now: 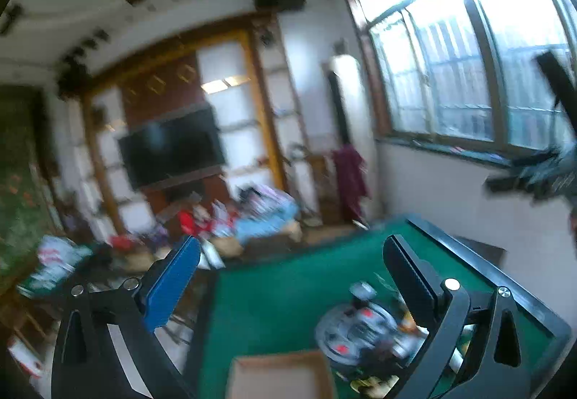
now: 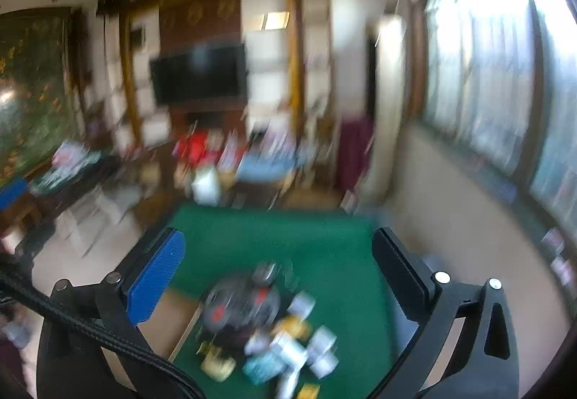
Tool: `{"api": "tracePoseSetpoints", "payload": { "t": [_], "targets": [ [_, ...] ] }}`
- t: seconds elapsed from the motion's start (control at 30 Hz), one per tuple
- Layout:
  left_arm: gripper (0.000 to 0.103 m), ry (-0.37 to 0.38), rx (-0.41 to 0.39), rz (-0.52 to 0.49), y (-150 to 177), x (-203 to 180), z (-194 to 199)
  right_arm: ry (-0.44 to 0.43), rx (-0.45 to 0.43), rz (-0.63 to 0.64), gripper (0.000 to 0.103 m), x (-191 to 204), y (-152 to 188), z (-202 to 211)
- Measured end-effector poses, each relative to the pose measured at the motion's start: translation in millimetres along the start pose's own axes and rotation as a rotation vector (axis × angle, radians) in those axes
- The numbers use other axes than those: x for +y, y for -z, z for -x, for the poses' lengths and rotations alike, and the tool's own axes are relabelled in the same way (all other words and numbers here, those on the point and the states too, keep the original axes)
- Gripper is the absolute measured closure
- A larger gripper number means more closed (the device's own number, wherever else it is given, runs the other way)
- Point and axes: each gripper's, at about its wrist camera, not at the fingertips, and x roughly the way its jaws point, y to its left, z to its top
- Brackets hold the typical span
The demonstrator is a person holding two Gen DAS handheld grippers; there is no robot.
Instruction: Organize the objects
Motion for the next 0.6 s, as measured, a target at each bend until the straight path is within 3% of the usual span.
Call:
{"api": "tracePoseSetpoints", "payload": {
  "t": [0.07,0.2,0.3,0.33,0.4,0.47,0.6],
  "targets": [
    [0.003,0.065,0.072,0.005,37,-9,-24,-0.027,0.052,-0.022,0.0,-5,39,-40],
    [0.004,0.176,0.232,-0.04,109,-49,-76,0.009,0.153,-0.104,0.0,-26,128,-116],
    [0.008,0.183,0.313,-0.146,166,-91,-109,0.028,0.2,-0.19,0.0,-47,182,-150],
    [0.014,0.175,0.331,-0.19,179,-103,-116,0.054,0.214,-0.196,0.0,-52,197,-158],
    [0.024,0.192,0.374,-0.251,200,-120,-127,0.112,0.244,-0.191,0.0,-57,218,-173],
    [0.035,0.208,0.417,-0.291,219,-131,-135,0.108,0.262,-0.197,0.0,-58,230,-182],
    [0.036,0.209,0.457,-0.347,232,-141,-153,0.041,0.29,-0.232,0.0,-64,237,-184]
  ]
}}
